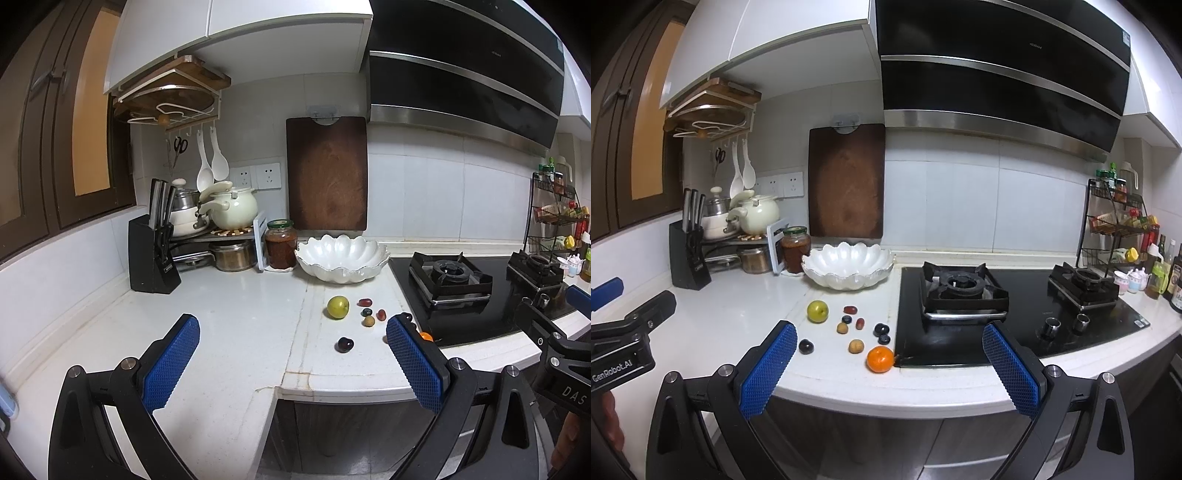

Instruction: Organize fruits

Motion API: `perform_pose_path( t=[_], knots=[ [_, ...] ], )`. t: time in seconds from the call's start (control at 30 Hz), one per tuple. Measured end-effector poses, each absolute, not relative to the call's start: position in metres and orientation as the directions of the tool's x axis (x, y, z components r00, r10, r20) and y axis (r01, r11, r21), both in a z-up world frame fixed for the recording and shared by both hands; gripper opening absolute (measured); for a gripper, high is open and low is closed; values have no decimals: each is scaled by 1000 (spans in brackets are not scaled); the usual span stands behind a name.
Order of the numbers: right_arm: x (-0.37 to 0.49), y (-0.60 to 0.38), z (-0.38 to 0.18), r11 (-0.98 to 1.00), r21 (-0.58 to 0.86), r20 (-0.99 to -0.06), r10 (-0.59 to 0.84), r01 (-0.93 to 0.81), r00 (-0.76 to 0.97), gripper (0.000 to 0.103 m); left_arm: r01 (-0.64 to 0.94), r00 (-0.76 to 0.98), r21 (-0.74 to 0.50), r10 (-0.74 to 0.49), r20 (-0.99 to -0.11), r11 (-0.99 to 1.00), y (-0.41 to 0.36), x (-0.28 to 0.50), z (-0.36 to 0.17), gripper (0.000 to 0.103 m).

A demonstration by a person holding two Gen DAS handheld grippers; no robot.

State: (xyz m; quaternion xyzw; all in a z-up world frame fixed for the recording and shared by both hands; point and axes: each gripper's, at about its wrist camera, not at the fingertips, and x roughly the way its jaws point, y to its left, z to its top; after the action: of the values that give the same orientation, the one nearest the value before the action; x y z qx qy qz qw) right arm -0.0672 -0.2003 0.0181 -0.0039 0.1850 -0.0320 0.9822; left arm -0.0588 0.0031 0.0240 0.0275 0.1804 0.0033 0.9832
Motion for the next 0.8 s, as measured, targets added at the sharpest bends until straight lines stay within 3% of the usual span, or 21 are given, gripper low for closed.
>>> perform_pose_path(
  t=[0.33,0.8],
  knots=[
    [-61,-195,13,997,-27,-380,-72,67,922,102,8,928,44,9,-372,999,7,-51,18,103],
    [-16,-202,-21,996,-21,-473,-83,83,877,102,93,872,69,-48,-487,993,-4,2,-11,103]
  ],
)
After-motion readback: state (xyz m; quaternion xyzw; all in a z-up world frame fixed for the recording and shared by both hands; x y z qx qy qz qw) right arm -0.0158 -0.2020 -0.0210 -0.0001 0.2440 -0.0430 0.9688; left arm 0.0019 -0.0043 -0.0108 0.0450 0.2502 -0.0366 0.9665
